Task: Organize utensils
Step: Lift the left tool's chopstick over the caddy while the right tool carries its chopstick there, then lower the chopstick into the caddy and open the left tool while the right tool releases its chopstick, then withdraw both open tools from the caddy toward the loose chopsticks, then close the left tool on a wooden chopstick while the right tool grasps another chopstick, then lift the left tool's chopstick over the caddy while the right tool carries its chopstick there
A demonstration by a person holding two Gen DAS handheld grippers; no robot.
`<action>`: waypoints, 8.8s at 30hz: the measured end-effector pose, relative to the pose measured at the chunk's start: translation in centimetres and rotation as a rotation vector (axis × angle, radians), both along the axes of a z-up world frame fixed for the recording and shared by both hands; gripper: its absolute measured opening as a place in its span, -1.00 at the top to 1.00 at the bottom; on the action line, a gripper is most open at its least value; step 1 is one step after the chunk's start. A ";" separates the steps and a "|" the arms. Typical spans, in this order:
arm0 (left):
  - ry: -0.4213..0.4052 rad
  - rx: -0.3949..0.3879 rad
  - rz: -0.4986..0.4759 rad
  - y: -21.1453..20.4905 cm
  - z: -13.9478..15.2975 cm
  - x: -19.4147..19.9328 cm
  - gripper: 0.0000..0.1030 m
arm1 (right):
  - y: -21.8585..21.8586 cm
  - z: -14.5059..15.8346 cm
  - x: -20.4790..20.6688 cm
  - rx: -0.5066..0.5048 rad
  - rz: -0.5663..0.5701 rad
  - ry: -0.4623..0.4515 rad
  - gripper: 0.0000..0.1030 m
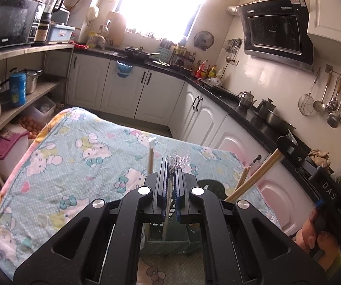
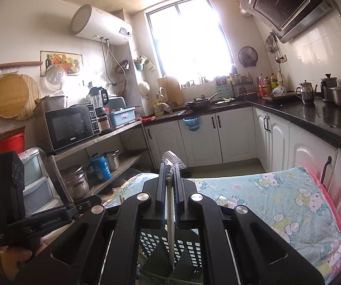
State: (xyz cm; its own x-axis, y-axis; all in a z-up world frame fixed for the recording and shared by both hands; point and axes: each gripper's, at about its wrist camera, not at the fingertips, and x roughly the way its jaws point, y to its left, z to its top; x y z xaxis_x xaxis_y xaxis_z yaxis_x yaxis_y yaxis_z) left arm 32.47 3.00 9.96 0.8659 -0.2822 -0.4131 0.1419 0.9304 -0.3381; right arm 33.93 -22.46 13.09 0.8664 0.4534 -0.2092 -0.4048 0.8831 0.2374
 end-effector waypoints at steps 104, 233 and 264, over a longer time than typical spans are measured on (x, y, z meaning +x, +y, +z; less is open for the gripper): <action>0.169 0.060 0.052 2.2 -9.5 -14.0 -0.78 | 1.3 -11.1 -13.9 -0.248 0.135 0.353 -0.10; 0.114 0.127 -0.078 -0.8 0.9 -9.0 0.97 | -1.7 -1.3 -11.3 -0.104 0.144 0.172 0.89; -0.050 0.132 -0.108 -4.7 8.7 -3.1 0.97 | -6.8 3.2 -5.8 -0.016 -0.076 -0.049 0.89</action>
State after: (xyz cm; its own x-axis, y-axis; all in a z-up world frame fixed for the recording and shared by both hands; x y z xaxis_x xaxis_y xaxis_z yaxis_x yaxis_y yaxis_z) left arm 29.36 -1.69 18.68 0.8538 -0.3209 -0.4099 0.2573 0.9446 -0.2037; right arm 28.08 -29.27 16.33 0.9074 0.3832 -0.1726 -0.3476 0.9151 0.2046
